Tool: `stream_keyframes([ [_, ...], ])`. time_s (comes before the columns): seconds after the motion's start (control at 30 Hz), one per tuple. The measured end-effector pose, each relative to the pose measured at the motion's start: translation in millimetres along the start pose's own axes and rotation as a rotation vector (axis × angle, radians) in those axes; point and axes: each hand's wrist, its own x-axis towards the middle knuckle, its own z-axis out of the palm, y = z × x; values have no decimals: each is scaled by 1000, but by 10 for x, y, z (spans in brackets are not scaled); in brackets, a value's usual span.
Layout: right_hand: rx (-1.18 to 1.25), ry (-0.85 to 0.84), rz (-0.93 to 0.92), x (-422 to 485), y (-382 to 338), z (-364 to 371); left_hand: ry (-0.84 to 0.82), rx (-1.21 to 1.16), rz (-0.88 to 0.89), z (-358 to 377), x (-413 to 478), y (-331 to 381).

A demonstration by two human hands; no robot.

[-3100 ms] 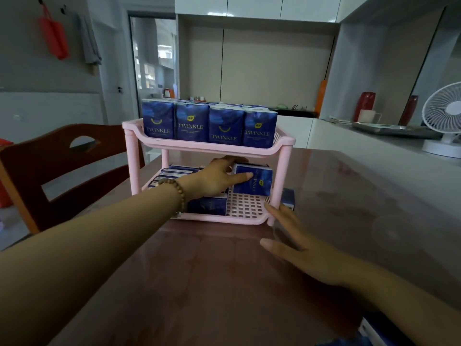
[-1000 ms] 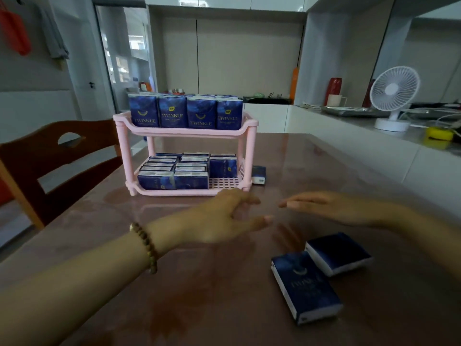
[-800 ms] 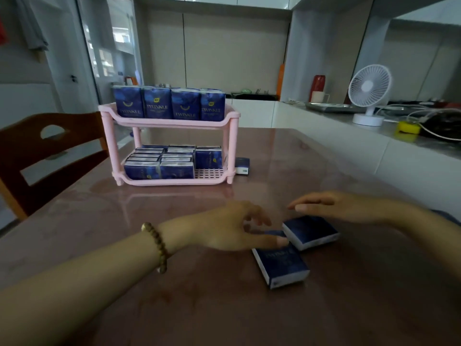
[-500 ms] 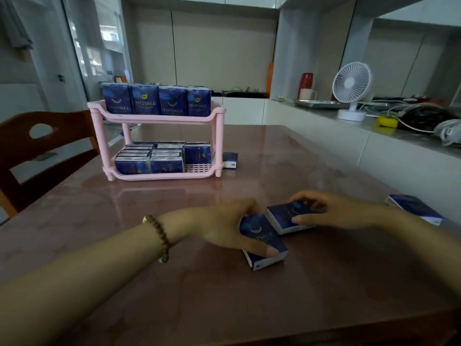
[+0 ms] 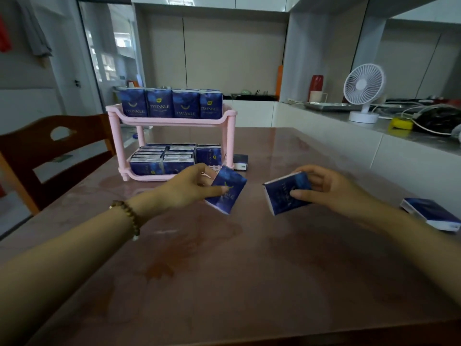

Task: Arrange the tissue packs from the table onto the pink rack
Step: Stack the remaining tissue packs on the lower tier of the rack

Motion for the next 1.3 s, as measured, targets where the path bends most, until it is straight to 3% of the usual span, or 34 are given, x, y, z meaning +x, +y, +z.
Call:
stream_keyframes([
  [0.2,71,-111,-14,221,-70,467,54,8,138,-135,-39,-47],
  [0.5,0,-20,-57,532,107,1016,-102,158,84,-170,-100,-45],
  [0.77,10,-105,-125,638,39,1068,-57,235,251,-299,-58,-43],
  [1.1,-63,-209,-131,676,195,1093,-78,230,186,-341,-21,-299],
  [1.17,-124,-170,-157,705,210,1089,-58,186,170,-371,3,-299],
  [1.3,-237,168,-421,839,223,1008,20,129,202,-590,99,-219],
])
